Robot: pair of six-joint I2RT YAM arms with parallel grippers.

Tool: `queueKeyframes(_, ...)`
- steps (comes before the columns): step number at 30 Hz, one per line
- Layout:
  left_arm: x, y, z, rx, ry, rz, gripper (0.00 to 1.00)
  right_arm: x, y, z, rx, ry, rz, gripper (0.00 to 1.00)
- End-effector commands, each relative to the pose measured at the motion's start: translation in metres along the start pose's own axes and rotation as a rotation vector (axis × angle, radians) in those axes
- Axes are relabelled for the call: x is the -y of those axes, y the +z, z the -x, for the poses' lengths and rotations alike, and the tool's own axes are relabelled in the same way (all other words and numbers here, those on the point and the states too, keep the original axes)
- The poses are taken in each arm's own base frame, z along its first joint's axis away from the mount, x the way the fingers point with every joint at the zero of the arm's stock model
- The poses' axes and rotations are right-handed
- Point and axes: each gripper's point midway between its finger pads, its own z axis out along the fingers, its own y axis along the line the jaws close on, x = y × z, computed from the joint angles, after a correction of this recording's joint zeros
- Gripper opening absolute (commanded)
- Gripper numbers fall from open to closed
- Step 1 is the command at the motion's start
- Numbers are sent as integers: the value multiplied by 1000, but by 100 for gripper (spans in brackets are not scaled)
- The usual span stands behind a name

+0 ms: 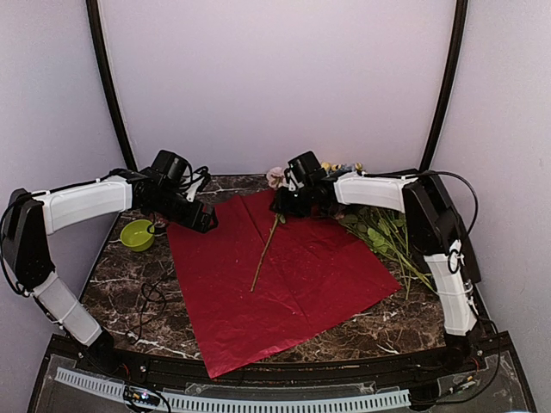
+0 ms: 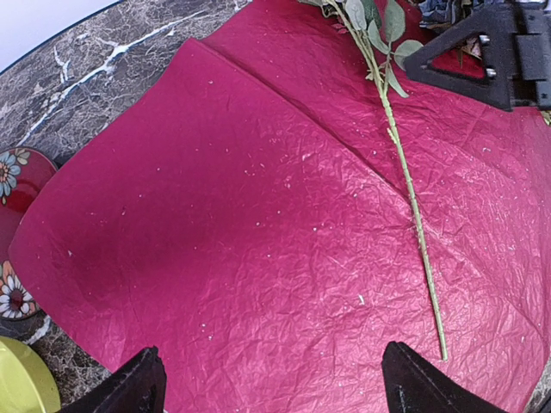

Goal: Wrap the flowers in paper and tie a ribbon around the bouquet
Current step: Place the fake flower on the flattened wrapping paper, then adjust the flattened wrapping paper at the center of the board.

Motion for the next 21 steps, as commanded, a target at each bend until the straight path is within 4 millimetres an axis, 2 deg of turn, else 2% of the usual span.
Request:
queueKeyframes(1,-1,-3,-4,-2,16,12,89,-10,-77,39,61,-239,-101,42)
queueKeyframes(4,-1,-3,-3,-4,15,10,89,38,-119,44,45,-234,-225,38)
queueKeyframes(6,0,-3,-3,-5,16,8,89,84,-148,43,33,-191,-329,35)
queueKeyframes(10,-4,3,-8,-23,18,25,89,174,-202,27,10,-67,-477,33)
queueKeyframes(12,-5,10,-16,-61,15,31,88,214,-221,18,9,-3,-538,33)
queueKeyframes(15,-9,23,-28,-127,9,45,87,272,-243,9,16,85,-625,33)
queueKeyframes(16,-11,28,-33,-152,7,50,87,285,-246,6,12,111,-631,35)
queueKeyframes(18,-13,37,-43,-205,5,57,86,301,-245,4,7,142,-617,39)
queueKeyframes(21,-14,51,-64,-311,-4,63,85,313,-236,3,-16,144,-614,43)
